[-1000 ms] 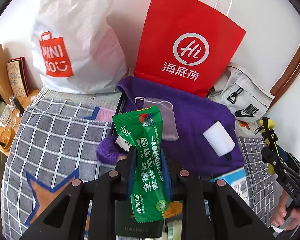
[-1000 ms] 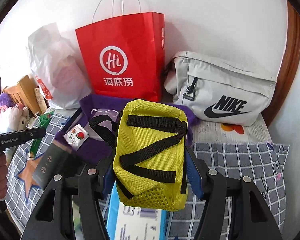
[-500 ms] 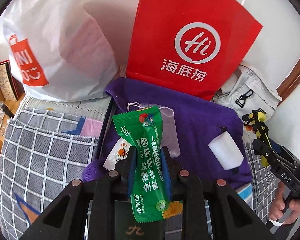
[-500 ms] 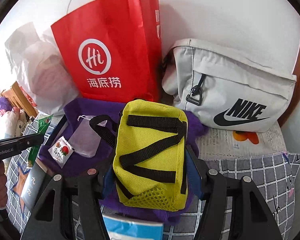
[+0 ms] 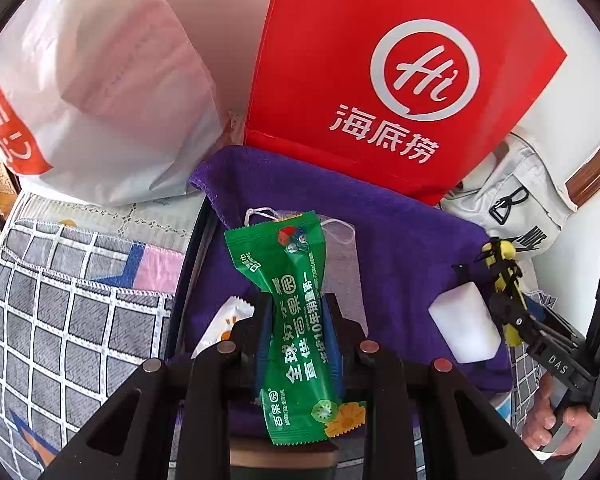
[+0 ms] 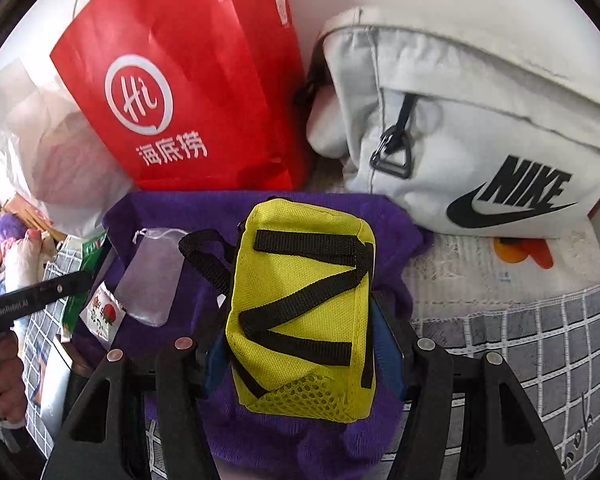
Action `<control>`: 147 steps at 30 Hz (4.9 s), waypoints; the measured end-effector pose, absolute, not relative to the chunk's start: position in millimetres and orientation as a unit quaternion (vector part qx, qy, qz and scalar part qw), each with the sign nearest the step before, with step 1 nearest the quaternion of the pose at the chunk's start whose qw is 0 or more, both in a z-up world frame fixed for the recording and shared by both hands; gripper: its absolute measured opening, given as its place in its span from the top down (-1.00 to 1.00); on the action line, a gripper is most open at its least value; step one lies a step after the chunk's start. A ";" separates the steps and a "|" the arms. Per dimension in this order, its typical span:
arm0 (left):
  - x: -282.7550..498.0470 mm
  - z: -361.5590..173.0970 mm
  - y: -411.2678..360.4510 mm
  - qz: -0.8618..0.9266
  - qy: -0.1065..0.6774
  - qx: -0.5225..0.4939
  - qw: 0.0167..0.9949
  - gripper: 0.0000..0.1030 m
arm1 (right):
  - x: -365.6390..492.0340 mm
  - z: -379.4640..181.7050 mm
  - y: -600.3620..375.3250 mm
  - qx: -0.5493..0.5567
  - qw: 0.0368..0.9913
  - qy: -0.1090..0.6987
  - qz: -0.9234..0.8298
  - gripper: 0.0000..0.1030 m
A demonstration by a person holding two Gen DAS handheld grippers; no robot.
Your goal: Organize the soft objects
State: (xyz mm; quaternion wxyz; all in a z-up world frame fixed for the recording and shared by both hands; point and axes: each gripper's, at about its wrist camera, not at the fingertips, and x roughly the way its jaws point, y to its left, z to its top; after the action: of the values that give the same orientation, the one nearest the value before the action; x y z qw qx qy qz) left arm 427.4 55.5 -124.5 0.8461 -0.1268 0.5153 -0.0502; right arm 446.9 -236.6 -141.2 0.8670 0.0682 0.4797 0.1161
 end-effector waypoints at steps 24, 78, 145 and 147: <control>451.4 -158.1 41.2 -0.070 0.556 -0.136 0.817 0.34 | 454.8 -153.4 -230.3 0.060 0.848 0.508 0.136 -0.47; 135.1 -155.1 22.2 -0.106 0.535 -0.071 0.835 -0.03 | 131.5 -120.9 -202.9 0.037 0.874 0.455 0.167 -0.38; 118.5 -164.0 67.1 -0.054 0.525 -0.082 0.845 0.63 | 102.6 -185.3 -206.3 -0.064 0.873 0.467 0.127 0.50; 118.0 -160.5 67.3 -0.057 0.523 -0.086 0.846 0.63 | 100.6 -184.4 -199.6 -0.090 0.869 0.466 0.138 0.61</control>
State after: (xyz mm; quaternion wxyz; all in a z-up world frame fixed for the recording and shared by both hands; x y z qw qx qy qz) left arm 118.0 67.3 -160.5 0.8460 -0.0863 0.5230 -0.0573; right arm 100.6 -199.6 -184.4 0.8691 -0.0896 0.4663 0.1383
